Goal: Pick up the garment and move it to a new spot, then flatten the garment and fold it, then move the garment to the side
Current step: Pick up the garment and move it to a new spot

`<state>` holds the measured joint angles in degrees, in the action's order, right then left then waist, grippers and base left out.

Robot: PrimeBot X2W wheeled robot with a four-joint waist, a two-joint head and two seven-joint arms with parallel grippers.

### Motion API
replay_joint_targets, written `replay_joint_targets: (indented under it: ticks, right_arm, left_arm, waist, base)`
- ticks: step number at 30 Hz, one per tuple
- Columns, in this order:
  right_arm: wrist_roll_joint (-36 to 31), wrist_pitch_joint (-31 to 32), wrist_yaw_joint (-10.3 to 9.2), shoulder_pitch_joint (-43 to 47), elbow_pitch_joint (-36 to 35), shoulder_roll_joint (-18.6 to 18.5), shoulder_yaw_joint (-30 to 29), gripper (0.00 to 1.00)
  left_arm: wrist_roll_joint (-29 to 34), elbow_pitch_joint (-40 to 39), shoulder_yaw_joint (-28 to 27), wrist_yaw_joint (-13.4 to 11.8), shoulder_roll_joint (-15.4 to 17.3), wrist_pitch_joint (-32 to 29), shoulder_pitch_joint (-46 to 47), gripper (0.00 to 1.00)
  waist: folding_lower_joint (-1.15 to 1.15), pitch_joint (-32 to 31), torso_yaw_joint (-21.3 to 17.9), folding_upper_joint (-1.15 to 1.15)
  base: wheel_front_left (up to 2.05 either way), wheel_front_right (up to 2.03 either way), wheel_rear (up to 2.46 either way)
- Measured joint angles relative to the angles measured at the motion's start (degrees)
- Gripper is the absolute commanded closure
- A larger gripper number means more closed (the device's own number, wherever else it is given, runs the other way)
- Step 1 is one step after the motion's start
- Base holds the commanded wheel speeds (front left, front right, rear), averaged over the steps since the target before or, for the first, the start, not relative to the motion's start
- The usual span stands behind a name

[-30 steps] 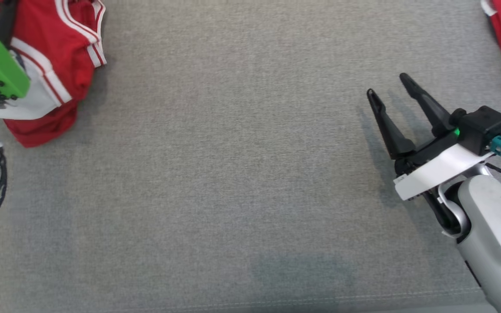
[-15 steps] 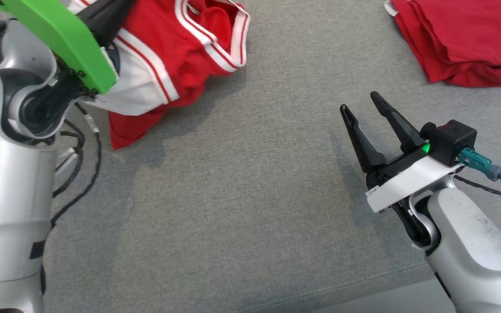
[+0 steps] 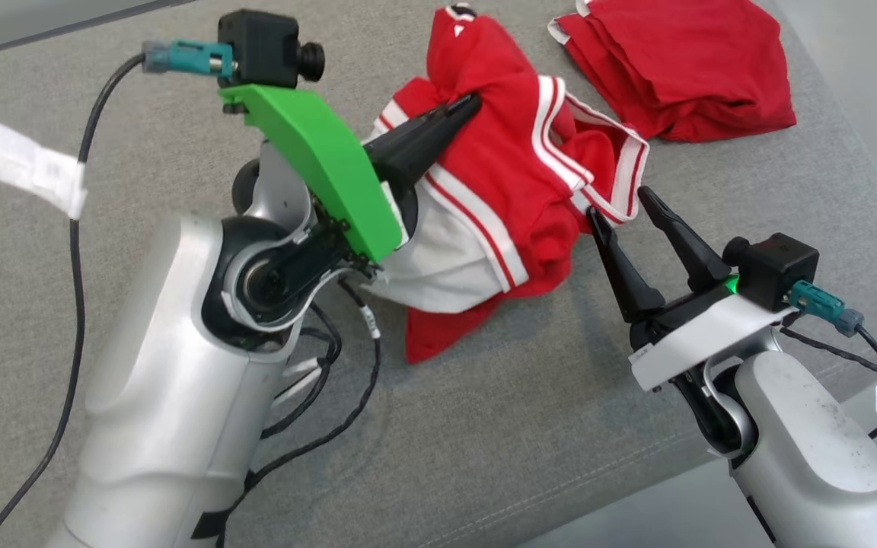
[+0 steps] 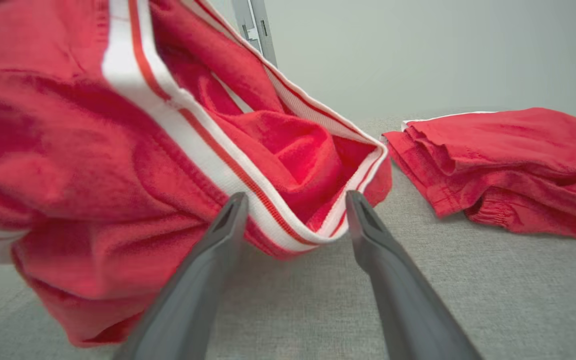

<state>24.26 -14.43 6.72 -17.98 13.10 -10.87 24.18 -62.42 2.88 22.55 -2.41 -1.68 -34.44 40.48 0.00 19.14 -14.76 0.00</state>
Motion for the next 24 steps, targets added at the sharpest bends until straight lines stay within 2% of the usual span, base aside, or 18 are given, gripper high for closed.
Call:
replay_joint_targets:
  ticks: [4,11,14,20,24]
  right_arm:
    - [-0.02,0.00,0.01,0.44,-0.10,0.02,-0.69,0.00]
    - [-0.66,0.00,0.34,1.75,-0.18,-0.33,-1.05,0.00]
    - [-1.21,0.00,0.34,1.69,-0.88,0.05,0.01,0.00]
    - [-3.10,-0.01,0.35,0.18,-2.61,0.85,3.37,0.00]
    - [-3.21,-0.01,0.35,-0.25,-3.20,1.92,6.13,0.00]
  left_arm:
    - [3.20,-1.36,3.05,-1.23,2.89,3.94,-3.09,1.00]
    - [11.66,1.89,7.90,-2.56,3.61,12.17,-9.48,1.00]
    - [16.91,2.67,8.82,-2.68,3.96,16.71,-9.53,1.00]
    - [17.50,3.53,9.51,-3.19,4.11,24.16,-8.10,1.00]
    - [20.75,4.10,10.26,-3.26,4.07,27.75,-3.78,1.00]
  waist:
    - [0.00,-0.84,-1.24,0.00]
    - [0.00,-0.80,-1.03,0.00]
    - [0.00,-0.65,-0.97,0.00]
    - [0.00,-0.44,-1.60,0.00]
    - [0.00,-0.85,-2.06,0.00]
  base:
    - [0.00,0.00,0.00]
    - [0.00,0.00,0.00]
    - [0.00,0.00,0.00]
    - [0.00,0.00,0.00]
    - [0.00,0.00,0.00]
